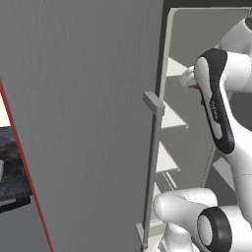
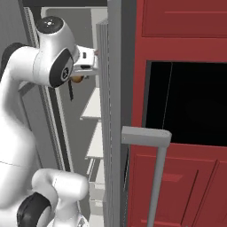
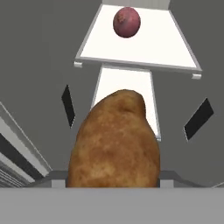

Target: Take the onion and potato out of the freezer and place them in the tupperware container on the counter. Then put the tupperware containing the vegetables back in the freezer.

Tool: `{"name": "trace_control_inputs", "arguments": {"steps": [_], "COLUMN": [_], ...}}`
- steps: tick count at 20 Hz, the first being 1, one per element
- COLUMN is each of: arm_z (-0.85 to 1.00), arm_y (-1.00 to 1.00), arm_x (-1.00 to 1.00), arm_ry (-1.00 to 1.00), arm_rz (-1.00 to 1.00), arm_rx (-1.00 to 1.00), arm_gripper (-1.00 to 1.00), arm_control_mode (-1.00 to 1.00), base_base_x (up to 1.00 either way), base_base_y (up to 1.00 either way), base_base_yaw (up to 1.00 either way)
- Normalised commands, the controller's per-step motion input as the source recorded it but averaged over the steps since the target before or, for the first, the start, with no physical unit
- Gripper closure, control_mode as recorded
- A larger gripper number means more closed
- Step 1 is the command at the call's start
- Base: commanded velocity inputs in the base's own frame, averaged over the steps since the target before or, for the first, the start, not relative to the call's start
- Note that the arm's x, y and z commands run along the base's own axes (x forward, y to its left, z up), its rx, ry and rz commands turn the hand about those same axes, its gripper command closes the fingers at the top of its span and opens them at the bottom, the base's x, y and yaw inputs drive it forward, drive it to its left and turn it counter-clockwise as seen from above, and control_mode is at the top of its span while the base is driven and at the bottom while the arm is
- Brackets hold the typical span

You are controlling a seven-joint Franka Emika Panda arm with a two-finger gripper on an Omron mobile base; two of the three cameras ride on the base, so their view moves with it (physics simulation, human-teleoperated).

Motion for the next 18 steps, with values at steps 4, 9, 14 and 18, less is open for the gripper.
{"name": "trace_control_inputs", "arguments": {"steps": [4,9,14,18], "arm_z": [0.03,0.0,0.0,0.0], "arm_y": [0.23,0.11,0.01,0.0], "arm_x": [-1.0,-0.95,-0.56,-0.01], "arm_ry": [0.0,-0.06,-0.04,0.0], "arm_rz": [0.0,-0.01,-0.01,0.0], "arm_rx": [0.0,0.0,0.0,0.0], "arm_gripper": [1.0,1.0,1.0,1.0], "arm_control_mode": [-1.0,-1.0,-1.0,-1.0], "base_base_x": [0.0,0.0,0.0,0.0], "base_base_y": [0.0,0.0,0.0,0.0], "base_base_yaw": [0.0,0.0,0.0,0.0]}}
